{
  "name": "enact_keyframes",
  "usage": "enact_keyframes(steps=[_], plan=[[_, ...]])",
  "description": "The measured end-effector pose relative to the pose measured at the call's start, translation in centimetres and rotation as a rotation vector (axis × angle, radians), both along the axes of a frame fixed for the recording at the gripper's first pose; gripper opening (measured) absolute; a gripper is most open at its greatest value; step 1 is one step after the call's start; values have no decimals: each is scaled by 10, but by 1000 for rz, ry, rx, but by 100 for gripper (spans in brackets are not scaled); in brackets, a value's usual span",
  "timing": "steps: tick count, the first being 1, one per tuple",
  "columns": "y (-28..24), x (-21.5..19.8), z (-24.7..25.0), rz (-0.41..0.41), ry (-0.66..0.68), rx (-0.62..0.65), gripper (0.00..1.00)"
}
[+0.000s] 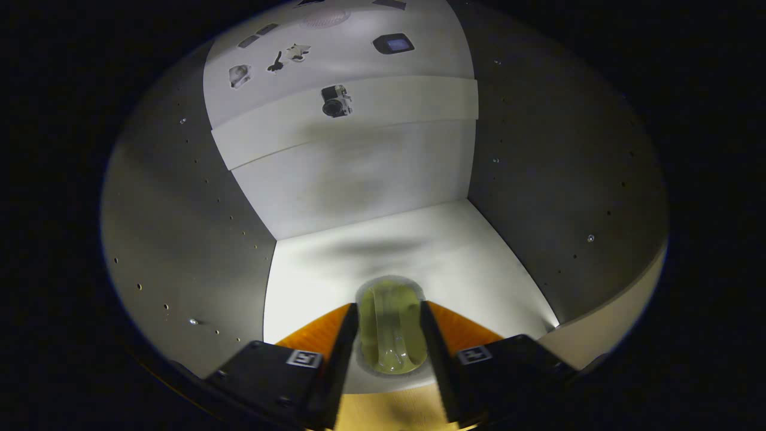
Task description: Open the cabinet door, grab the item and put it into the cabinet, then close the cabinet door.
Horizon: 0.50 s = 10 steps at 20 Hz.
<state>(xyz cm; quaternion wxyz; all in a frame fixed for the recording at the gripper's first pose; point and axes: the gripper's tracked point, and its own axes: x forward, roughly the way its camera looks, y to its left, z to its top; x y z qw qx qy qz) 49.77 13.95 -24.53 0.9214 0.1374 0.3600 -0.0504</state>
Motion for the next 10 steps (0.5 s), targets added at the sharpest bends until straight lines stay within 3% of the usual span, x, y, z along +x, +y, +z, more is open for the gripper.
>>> enact_keyframes(steps=[2, 10], plan=[[0, 1, 8, -6, -30, -11, 100], [-5, -20, 81, -13, -281, -102, 98]])
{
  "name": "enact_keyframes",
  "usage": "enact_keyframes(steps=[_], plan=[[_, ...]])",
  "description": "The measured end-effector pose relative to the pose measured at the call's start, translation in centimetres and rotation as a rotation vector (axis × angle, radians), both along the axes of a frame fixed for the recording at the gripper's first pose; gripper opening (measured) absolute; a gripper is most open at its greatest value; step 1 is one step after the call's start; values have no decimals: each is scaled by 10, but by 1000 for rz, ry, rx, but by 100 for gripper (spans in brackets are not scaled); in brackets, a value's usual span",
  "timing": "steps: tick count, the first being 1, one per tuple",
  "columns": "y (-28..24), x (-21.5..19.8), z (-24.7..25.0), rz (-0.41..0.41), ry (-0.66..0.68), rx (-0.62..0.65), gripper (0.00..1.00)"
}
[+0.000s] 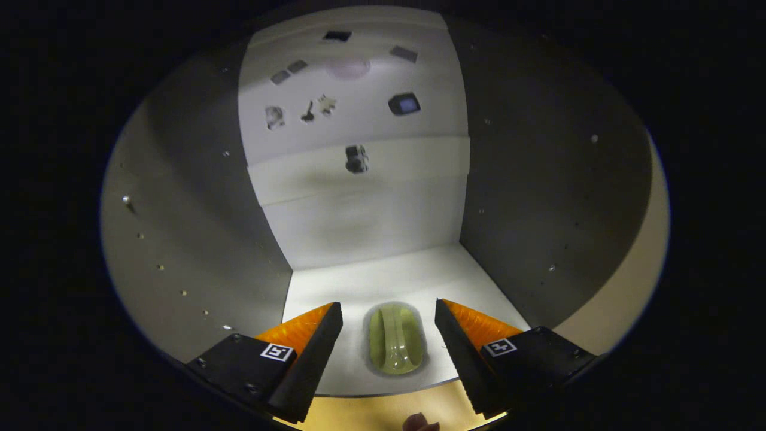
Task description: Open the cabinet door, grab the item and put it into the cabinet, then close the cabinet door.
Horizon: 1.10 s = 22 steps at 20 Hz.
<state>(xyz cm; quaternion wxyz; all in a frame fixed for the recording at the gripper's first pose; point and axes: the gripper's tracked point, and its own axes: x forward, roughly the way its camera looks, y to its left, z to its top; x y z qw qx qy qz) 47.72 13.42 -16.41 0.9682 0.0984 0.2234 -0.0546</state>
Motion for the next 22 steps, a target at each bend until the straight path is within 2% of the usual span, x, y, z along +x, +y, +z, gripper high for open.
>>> enact_keyframes(steps=[4, 11, 16, 22], plan=[[-7, -34, 69, -9, -204, -70, 98], [-15, -137, 182, -13, -546, -208, 98], [-21, -213, 217, 3, -659, -291, 97], [-56, -299, 243, -31, -747, -284, 97]])
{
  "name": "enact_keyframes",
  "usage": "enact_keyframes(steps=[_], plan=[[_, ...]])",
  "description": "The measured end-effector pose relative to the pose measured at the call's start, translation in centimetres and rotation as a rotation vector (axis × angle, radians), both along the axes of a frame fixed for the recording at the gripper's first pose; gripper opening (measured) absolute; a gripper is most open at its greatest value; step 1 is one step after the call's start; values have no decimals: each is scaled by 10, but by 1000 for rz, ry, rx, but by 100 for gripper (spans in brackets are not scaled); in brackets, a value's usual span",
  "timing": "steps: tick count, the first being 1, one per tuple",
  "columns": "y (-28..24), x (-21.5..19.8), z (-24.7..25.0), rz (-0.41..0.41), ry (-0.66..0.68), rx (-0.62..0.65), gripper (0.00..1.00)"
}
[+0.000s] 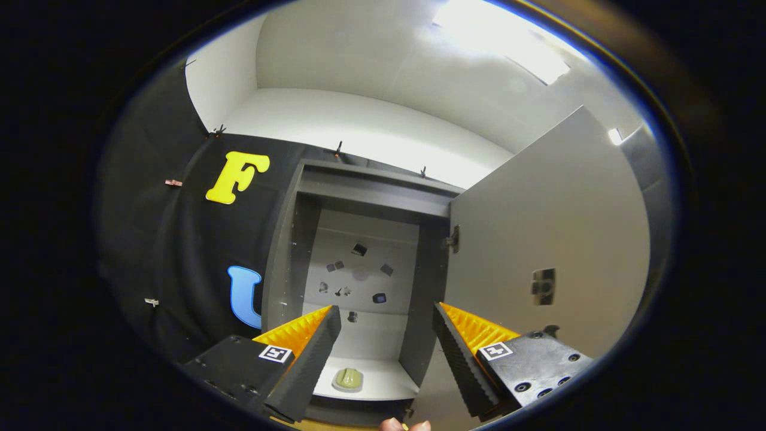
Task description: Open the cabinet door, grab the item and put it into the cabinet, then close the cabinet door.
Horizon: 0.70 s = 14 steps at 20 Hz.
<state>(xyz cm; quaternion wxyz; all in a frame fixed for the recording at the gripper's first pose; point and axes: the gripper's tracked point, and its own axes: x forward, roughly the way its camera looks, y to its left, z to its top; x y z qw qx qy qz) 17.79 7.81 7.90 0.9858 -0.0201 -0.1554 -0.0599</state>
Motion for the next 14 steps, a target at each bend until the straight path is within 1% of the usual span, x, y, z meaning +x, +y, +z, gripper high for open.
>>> enact_keyframes(steps=[3, 6, 8, 10, 11, 14], plan=[[-28, -40, 8, -22, -23, 33, 97], [-71, -72, 16, -88, -42, 34, 97], [-92, -92, 16, -127, -54, 4, 97], [-110, -105, 5, -150, -33, -23, 97], [-118, -110, -2, -152, -13, -16, 97], [-128, -126, -22, -107, 40, 28, 97]])
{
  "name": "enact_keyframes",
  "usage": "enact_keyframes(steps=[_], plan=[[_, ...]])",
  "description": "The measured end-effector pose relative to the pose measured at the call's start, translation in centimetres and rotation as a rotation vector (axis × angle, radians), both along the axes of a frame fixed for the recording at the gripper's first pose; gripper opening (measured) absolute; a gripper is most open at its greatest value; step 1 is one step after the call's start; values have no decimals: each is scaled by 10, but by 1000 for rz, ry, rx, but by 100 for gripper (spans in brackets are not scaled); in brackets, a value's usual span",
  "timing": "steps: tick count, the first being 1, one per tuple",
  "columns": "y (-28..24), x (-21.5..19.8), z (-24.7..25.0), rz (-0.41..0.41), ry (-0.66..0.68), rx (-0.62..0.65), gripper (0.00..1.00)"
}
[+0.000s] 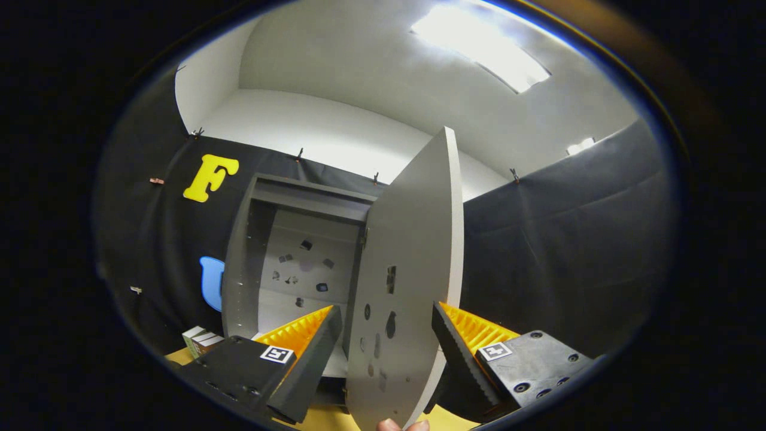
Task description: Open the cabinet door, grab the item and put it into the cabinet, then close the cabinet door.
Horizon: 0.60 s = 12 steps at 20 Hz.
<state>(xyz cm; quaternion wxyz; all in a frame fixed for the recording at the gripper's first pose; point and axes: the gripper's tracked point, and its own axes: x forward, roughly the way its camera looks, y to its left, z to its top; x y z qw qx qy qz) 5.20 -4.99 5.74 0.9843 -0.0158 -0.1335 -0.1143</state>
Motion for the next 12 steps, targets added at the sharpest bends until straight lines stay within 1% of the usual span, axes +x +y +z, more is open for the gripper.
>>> enact_keyframes(steps=[2, 4, 7, 10, 12], plan=[[-17, -8, -10, -5, 14, 11, 97], [-40, -16, -25, -30, 51, 39, 97], [-85, -18, -48, -100, 102, 67, 97], [-132, -9, -85, -185, 187, 98, 97], [-152, -1, -108, -220, 240, 118, 98]])
